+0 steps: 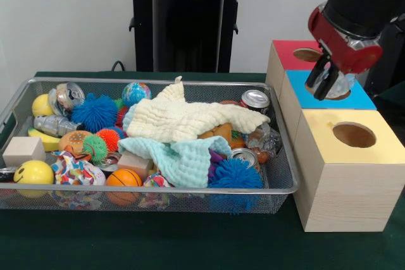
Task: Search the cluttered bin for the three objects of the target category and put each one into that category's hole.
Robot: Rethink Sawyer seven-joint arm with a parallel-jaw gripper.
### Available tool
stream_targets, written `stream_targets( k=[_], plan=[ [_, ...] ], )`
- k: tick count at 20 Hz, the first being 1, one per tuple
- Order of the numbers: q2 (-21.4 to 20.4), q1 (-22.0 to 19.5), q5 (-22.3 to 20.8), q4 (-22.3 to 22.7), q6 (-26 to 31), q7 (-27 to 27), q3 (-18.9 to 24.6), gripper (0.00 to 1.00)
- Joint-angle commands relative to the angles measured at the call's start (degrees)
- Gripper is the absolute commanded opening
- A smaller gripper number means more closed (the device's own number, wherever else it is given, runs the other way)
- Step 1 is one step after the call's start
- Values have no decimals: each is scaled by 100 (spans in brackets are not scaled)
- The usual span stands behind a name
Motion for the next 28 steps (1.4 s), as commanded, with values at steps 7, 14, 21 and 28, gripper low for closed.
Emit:
stream_targets(
  k=[7, 14, 21, 28],
  plan=[
    [-421, 503, 346, 1860, -1212, 1271, 616, 0],
    [-562, 634, 299, 2425, -2127, 778, 878, 0],
    [-768, 522, 257, 2917, -2969, 498, 1212, 0],
    [-722, 521, 36, 2967, -3311, 409, 1326, 0]
  ],
)
